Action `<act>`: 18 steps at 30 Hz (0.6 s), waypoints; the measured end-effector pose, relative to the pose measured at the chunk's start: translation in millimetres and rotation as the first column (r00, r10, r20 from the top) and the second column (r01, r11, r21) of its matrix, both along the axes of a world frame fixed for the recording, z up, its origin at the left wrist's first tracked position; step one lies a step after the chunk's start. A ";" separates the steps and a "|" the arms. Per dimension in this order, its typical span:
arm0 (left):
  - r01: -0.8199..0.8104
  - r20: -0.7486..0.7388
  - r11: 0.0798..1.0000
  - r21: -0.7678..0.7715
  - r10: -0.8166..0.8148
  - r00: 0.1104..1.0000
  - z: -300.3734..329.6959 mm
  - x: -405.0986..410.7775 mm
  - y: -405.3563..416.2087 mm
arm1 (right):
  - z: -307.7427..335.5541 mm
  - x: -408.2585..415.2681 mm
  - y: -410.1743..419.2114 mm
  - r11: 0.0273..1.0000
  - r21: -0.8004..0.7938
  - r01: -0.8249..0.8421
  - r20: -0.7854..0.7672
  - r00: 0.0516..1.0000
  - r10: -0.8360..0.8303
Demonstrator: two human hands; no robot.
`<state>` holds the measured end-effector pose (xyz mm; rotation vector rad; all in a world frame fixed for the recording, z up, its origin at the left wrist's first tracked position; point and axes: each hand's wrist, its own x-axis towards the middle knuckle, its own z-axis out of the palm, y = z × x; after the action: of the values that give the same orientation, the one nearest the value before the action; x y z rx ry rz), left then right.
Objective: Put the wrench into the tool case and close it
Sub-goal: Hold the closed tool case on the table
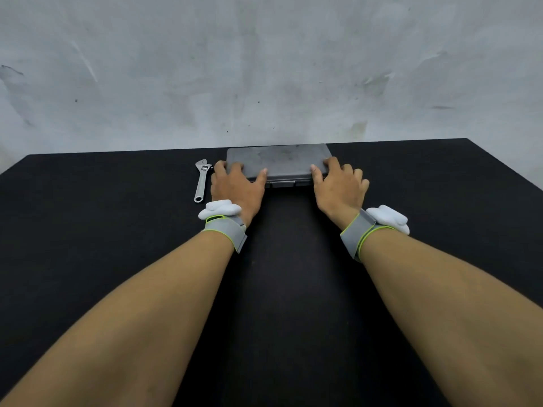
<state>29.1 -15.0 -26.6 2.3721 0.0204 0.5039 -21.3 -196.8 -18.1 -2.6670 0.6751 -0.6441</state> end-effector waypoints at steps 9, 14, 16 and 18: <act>-0.001 -0.010 1.000 0.004 0.001 1.000 2.1 -23.3 7.9 | -0.6 -20.3 9.3 1.000 0.017 0.016 -0.005 1.000 -0.015; -0.006 -0.022 1.000 0.006 0.006 1.000 3.0 -36.1 11.4 | -0.5 -32.1 14.6 1.000 0.022 0.022 0.001 1.000 -0.022; -0.001 -0.017 1.000 -0.003 0.001 1.000 2.6 -39.5 12.6 | -0.9 -36.1 16.4 1.000 0.019 0.022 0.002 1.000 -0.022; -0.003 -0.013 1.000 -0.009 0.003 1.000 3.0 -44.5 15.0 | 0.0 -41.5 19.0 1.000 0.020 0.021 0.000 1.000 -0.021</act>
<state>-15.4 0.0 -23.6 2.3663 0.0318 0.4890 -62.8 -177.8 -18.0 -2.6447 0.7068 -0.6397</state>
